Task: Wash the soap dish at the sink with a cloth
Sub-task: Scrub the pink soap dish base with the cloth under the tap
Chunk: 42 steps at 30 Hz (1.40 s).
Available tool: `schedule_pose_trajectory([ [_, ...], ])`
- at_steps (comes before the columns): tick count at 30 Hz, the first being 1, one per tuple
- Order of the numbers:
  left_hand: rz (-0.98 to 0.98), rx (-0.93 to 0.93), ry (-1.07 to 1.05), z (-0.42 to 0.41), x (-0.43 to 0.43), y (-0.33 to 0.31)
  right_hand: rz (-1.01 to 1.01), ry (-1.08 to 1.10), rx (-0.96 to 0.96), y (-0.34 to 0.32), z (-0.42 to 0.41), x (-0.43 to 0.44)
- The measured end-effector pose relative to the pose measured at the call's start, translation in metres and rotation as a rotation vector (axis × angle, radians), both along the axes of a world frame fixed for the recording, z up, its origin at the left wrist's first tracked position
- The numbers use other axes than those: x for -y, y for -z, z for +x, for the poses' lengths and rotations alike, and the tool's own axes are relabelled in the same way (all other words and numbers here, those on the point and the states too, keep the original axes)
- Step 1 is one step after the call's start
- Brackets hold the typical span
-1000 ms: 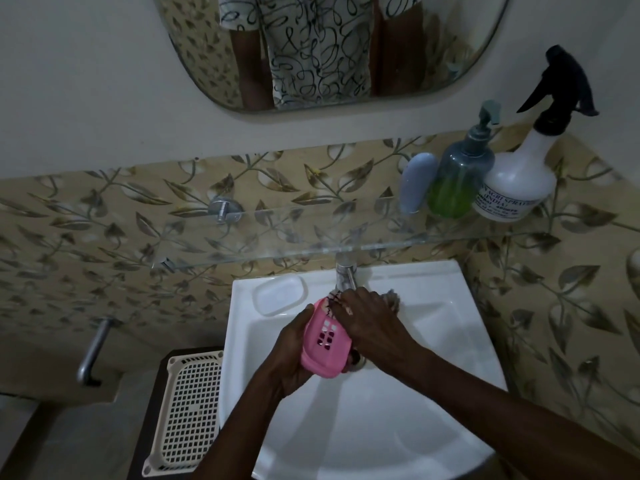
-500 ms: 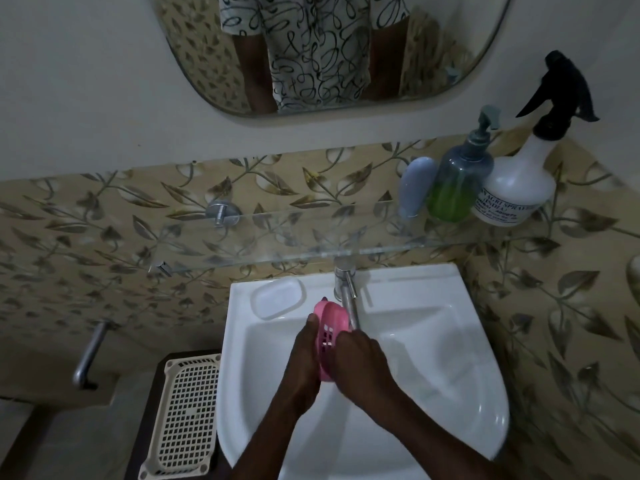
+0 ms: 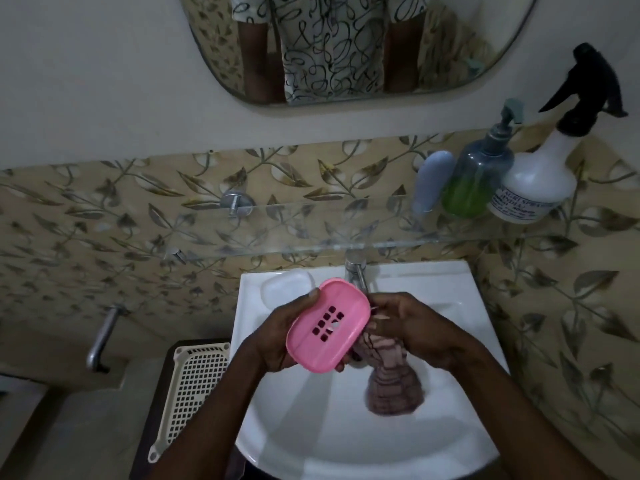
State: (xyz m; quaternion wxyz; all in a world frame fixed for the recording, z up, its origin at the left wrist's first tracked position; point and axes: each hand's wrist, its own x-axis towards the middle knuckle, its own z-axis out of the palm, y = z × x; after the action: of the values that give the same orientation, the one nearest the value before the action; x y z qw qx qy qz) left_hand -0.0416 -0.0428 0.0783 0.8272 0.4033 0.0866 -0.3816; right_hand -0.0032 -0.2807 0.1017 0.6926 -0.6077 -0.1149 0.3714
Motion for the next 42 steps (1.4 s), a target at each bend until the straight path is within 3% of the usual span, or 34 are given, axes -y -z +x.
schedule_pose_trajectory([
  [3, -0.025, -0.021, -0.072, 0.006, 0.001, -0.005, 0.194, 0.295, -0.153, 0.002, 0.013, 0.001],
  [5, -0.097, -0.017, -0.157, 0.01, 0.004, -0.004, 0.261, 0.289, -0.201, 0.014, 0.004, 0.0],
  [9, -0.068, -0.015, -0.168, 0.013, 0.014, 0.004, -0.195, -0.149, 0.113, 0.041, -0.029, 0.003],
  [15, -0.145, -0.094, -0.174, 0.005, 0.003, 0.018, -0.569, -0.138, 0.597, 0.027, -0.024, 0.013],
  [17, -0.15, -0.111, -0.162, 0.003, 0.005, 0.021, -0.693, -0.147, 0.65, 0.021, -0.029, 0.019],
  [19, -0.154, -0.126, -0.165, 0.001, 0.006, 0.024, -0.464, 0.0, 0.393, 0.02, -0.036, 0.021],
  [21, -0.151, -0.137, -0.192, -0.002, 0.005, 0.029, -0.163, 0.279, 0.124, 0.022, -0.04, 0.021],
  [23, -0.109, -0.148, -0.226, -0.006, 0.002, 0.034, -0.01, 0.504, 0.105, 0.022, -0.042, 0.022],
  [26, -0.052, -0.157, -0.234, -0.007, 0.009, 0.033, -0.203, 0.479, 0.576, 0.023, -0.037, 0.007],
  [28, -0.043, -0.153, -0.236, -0.003, 0.015, 0.034, -0.339, 0.286, 0.926, 0.02, -0.03, -0.017],
  [30, -0.046, -0.125, -0.255, -0.001, 0.019, 0.035, -0.494, 0.066, 1.402, 0.031, -0.026, -0.036],
  [31, -0.023, -0.119, -0.255, 0.0, 0.018, 0.037, -0.562, -0.042, 1.529, 0.037, -0.025, -0.042],
  [34, 0.018, -0.134, -0.242, -0.006, 0.014, 0.039, -0.777, -0.252, 1.621, 0.042, -0.024, -0.043],
  [37, -0.006, -0.096, -0.317, -0.007, 0.009, 0.037, -0.976, -0.141, 1.556, 0.036, -0.034, -0.051],
  [40, 0.117, -0.025, -0.336, -0.004, 0.014, 0.035, -1.04, 0.086, 1.295, 0.033, -0.051, -0.067],
  [42, 0.235, 0.052, -0.314, -0.009, 0.019, 0.037, -1.086, 0.073, 1.06, 0.036, -0.058, -0.072],
])
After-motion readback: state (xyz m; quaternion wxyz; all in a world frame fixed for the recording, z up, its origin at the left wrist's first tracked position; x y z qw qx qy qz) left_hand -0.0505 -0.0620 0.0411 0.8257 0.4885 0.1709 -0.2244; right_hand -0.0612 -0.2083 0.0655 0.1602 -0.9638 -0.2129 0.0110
